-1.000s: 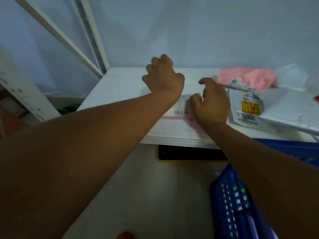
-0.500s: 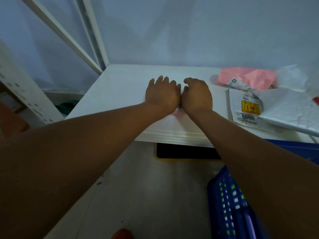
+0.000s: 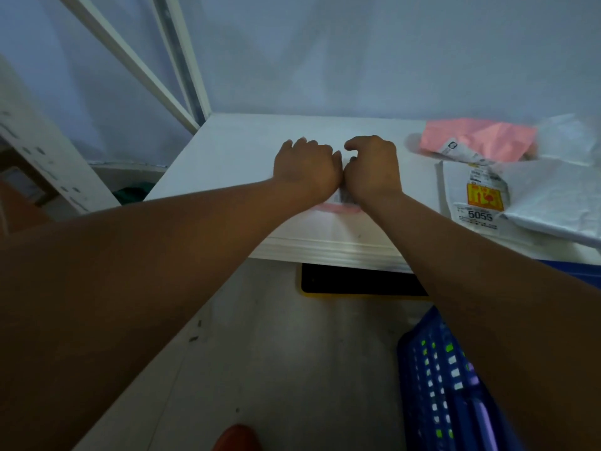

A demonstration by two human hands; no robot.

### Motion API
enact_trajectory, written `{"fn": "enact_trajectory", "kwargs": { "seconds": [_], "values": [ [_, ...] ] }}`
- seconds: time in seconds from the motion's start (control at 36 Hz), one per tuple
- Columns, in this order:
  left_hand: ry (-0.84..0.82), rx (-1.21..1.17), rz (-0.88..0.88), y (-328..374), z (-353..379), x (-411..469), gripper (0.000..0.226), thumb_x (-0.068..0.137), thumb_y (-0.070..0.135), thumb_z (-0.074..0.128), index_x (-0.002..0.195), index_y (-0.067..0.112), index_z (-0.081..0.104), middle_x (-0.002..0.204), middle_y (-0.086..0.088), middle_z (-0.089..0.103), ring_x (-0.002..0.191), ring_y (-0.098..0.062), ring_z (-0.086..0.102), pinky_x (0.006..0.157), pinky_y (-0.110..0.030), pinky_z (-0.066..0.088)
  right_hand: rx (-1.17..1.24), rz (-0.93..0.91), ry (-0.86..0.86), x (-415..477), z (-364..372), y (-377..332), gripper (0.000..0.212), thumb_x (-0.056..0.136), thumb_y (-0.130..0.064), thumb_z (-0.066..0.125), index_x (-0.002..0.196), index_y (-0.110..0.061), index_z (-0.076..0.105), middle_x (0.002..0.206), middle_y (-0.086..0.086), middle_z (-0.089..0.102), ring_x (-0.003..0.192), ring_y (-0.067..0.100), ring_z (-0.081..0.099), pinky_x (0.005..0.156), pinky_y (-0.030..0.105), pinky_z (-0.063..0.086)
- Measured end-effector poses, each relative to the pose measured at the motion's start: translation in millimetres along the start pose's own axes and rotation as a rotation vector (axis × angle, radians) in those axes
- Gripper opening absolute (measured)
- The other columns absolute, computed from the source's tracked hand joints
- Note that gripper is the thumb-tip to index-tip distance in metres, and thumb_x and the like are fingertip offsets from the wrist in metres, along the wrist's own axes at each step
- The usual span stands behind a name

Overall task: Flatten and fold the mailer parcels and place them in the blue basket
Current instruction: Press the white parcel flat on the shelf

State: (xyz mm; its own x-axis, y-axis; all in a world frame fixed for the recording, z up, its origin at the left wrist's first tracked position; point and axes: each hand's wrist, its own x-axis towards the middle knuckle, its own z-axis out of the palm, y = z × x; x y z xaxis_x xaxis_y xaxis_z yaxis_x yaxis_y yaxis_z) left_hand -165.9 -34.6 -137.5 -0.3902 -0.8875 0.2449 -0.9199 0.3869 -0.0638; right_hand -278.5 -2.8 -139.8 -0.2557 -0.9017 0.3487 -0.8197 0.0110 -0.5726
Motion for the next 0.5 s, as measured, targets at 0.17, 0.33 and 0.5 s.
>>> {"fn": "enact_trajectory", "kwargs": {
  "seconds": [0.17,0.33,0.5],
  "values": [
    [0.105,-0.028,0.02,-5.4,-4.7,0.3,0.051,0.106,0.029,0.023,0.102,0.011,0.07,0.11,-0.01,0.07,0.131,-0.027,0.049,0.106,-0.039,0.035,0.052,0.039,0.045,1.6,0.7,-6.2,0.042,0.082,0.004,0.052,0.121,-0.001,0.067,0.128,0.014,0.065,0.122,0.026,0.057,0.099,0.022,0.038],
    [0.047,-0.179,-0.01,-11.3,4.4,-5.0,0.045,0.104,0.028,0.026,0.074,0.015,0.057,0.09,-0.009,0.067,0.103,-0.027,0.058,0.082,-0.036,0.038,-0.053,0.012,-0.015,-0.8,9.7,-6.7,0.031,0.094,-0.012,0.052,0.113,0.008,0.066,0.115,0.022,0.067,0.111,0.034,0.06,0.095,0.044,0.044],
    [0.087,-0.38,0.001,-16.8,16.6,-10.1,0.043,0.104,0.034,0.024,0.077,0.015,0.051,0.085,-0.006,0.058,0.081,-0.027,0.056,0.069,-0.035,0.037,-0.107,-0.027,-0.026,-2.7,23.1,4.8,0.04,0.1,-0.022,0.042,0.067,-0.004,0.055,0.069,0.012,0.058,0.074,0.03,0.058,0.067,0.037,0.043]
  ]
}}
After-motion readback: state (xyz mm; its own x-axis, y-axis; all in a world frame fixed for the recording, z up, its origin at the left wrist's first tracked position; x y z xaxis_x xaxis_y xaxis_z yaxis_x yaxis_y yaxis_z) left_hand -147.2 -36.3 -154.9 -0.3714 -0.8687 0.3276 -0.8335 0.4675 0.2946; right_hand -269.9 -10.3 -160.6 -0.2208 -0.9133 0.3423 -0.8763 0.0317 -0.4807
